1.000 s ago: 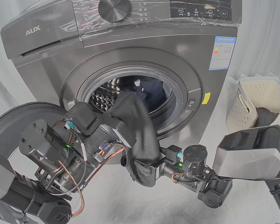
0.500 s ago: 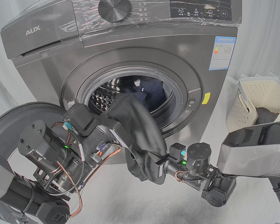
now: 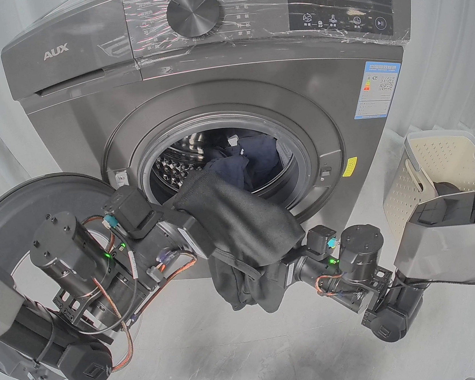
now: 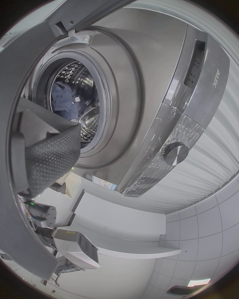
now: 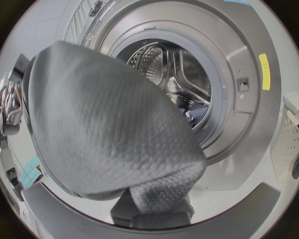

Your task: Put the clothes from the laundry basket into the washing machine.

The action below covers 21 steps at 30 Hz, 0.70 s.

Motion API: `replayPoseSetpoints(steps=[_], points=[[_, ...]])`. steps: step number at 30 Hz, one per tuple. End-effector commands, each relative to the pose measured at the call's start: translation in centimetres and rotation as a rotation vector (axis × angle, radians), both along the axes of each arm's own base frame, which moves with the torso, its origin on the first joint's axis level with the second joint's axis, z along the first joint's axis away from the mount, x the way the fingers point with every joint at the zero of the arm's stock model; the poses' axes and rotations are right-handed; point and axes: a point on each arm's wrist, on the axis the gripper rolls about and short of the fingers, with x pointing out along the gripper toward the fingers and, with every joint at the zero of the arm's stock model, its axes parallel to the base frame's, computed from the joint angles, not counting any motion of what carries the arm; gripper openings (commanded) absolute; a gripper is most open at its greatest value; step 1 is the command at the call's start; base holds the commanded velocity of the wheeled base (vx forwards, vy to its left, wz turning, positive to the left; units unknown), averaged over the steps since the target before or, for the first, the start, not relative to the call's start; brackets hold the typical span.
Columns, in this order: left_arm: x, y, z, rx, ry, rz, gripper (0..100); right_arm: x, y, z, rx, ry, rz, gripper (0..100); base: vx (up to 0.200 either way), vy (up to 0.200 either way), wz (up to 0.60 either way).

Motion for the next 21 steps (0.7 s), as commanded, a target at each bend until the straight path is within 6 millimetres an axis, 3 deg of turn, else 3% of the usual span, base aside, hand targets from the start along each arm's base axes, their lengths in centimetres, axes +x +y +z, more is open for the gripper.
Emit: replayPoseSetpoints(steps=[1, 14, 21], points=[[-0.2, 0.5, -0.4, 0.012, 0.018, 0.008, 0, -0.2, -1.2, 2.5, 0.034, -0.038, -0.025, 0, 0.0, 0.0, 0.0], [-0.9, 1.4, -3.9, 0.097, 0.143, 0.02, 0, -0.7, -3.5, 6.1, 0.076, -0.098, -0.071, 0, 0.0, 0.0, 0.0], [-2.2, 2.3, -8.2, 0.222, 0.298, 0.016, 0, -1.8, -3.7, 8.2, 0.108, -0.139, -0.058, 0, 0.0, 0.0, 0.0]])
